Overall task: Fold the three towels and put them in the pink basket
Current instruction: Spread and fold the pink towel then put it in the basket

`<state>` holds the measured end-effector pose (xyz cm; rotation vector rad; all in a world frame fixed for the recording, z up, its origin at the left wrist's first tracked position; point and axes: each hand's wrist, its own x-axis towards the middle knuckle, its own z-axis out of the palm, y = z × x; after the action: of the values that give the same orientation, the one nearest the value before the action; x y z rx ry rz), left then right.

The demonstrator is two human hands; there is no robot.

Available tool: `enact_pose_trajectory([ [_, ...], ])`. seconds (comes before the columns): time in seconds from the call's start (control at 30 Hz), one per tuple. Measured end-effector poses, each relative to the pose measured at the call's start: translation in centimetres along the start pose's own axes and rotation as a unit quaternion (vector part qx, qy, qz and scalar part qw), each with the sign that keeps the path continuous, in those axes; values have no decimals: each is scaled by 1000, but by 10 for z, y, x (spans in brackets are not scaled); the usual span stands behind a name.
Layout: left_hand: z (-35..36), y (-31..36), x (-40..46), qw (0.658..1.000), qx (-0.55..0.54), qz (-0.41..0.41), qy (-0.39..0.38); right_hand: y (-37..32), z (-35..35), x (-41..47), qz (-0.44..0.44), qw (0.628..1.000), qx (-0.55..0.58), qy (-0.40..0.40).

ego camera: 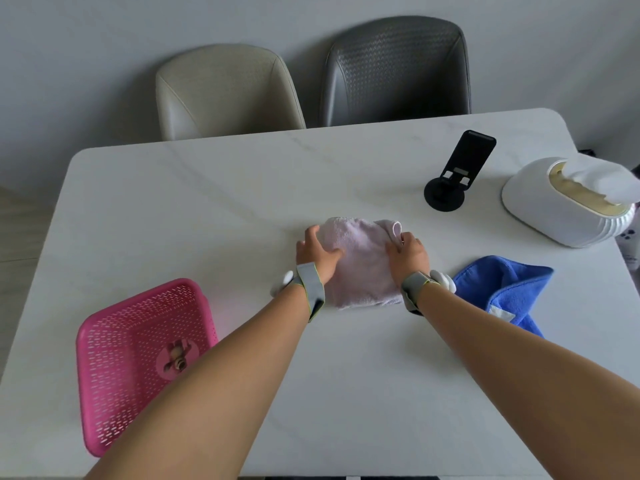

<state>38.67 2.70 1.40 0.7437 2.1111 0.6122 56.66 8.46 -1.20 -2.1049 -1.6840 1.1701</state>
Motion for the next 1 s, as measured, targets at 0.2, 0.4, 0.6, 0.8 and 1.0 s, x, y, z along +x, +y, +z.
enact_pose_trajectory([
  [0.2, 11, -16, -8, 994, -9, -49, -97, -3, 4, 9, 2, 998, -53, -34],
  [0.4, 0, -36, -33, 966, -131, -139, -176, -22, 6, 18, -127, 977, -129, -112],
  [0.6, -17, -68, -54, 964, 1, -172, -202, -69, 19, 17, -255, 921, -211, -205],
  [0.8, -42, -71, -27, 996, -21, -83, -4, -69, 31, 15, -347, 923, -156, -57],
  [1.0, -31, -50, -1, 996, 43, -48, -59, -46, 42, -64, -197, 957, 210, -15],
])
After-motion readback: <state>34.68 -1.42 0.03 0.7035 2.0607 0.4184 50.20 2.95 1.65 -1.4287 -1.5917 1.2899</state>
